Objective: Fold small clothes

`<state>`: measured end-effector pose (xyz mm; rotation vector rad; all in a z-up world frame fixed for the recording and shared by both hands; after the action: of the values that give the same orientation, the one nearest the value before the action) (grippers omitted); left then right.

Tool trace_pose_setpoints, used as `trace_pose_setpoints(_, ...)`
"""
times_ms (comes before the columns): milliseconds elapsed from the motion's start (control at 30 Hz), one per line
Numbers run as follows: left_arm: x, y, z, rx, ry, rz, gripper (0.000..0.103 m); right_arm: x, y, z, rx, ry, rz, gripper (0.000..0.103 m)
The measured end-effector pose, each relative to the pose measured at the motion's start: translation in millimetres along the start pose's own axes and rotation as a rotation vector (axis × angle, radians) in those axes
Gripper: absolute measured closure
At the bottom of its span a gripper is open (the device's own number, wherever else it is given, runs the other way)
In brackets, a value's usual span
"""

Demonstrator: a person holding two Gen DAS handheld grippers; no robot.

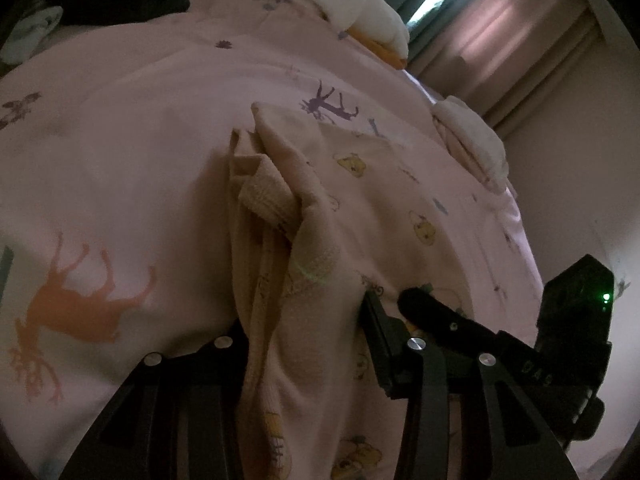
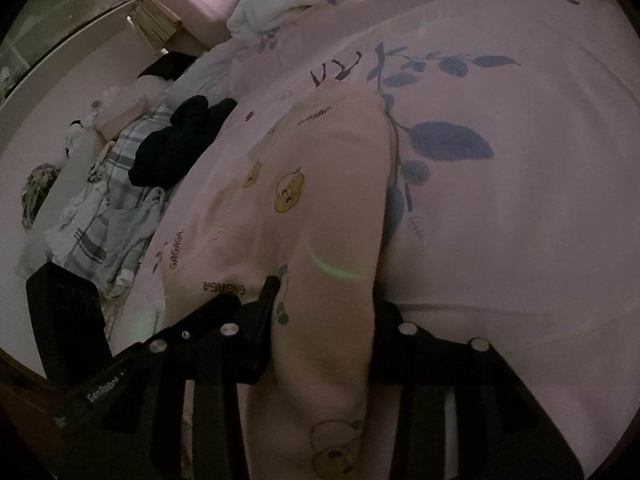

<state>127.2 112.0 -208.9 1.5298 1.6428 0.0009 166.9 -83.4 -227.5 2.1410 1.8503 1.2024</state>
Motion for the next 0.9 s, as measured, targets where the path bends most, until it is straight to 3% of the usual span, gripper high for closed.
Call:
trace_pose_setpoints(200, -8.4, -1.1, 0.8, -0.031, 0.037, 0.023, 0.059, -0.4, -1.3, -1.6, -0.018, 0.002, 0.006, 0.071)
trace_pose_setpoints(433, -21.2, 6.2, -17.3, -0.11, -0.006, -0.033, 0.073, 20.5, 8.0, -26.4, -0.1, 0.011, -0.06, 0.081)
trace_pose_setpoints(533, -60.6, 12.9, -34.9, -0.158, 0.029, 0.105, 0.074, 27.6, 20.0, -57.2, -0.168, 0.051, -0.109, 0.081)
trace_pose_setpoints(633, -111.8, 26.1, -56.1, -0.221, 0.045, 0.227, 0.074, 23.4, 40.2, -92.2, -0.221, 0.094, -0.08, 0.081)
trace_pose_setpoints(767, -169.9, 45.0, -81.4, -0.283, -0.032, 0.309, 0.074, 22.9, 65.9, -148.7, -0.321, 0.123, -0.113, 0.081)
trace_pose_setpoints(900, -194.1, 48.6, -85.7, -0.29, -0.118, 0.321, 0.074, 21.6, 77.5, -192.3, -0.381, 0.087, -0.162, 0.081)
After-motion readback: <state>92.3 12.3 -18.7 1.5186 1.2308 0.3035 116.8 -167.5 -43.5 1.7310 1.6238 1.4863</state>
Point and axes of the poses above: each gripper's, at about its wrist camera, not at the fingertips, and z roughly the way its jaws point, x to its left, y to its top, the point moved 1 cm from there along z, roughly the way its jaws point, and after that the axes turned 3 degrees about -y, right-handed, at the moved point
